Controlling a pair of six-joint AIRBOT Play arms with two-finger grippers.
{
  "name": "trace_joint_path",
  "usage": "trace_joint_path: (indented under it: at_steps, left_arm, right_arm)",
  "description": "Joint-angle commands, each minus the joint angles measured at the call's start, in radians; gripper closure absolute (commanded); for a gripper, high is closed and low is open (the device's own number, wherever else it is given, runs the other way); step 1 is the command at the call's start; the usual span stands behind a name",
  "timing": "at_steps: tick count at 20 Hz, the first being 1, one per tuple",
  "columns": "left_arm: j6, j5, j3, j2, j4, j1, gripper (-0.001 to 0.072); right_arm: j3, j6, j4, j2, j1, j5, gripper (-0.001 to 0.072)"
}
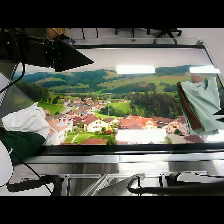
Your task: Fold the shirts.
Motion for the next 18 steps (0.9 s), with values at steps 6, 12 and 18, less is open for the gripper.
trace_joint_path:
  at_steps: [6,12,18]
  left_arm:
    - [0.005,0.066,-0.225,0.129,0.155,0.055,0.0687]
    - [0.058,0.18,-0.882,0.439,0.291,-0.035,0.0687]
    - [0.084,0.308,-1.282,0.657,0.291,-0.053,0.0687]
  right_arm:
    - [-0.136,-0.216,0.189,0.186,0.475,-0.201,0.07]
    - [-0.523,-0.215,0.09,0.371,0.903,-0.375,0.07]
    - [-0.718,-0.233,0.091,0.491,1.011,-0.433,0.0699]
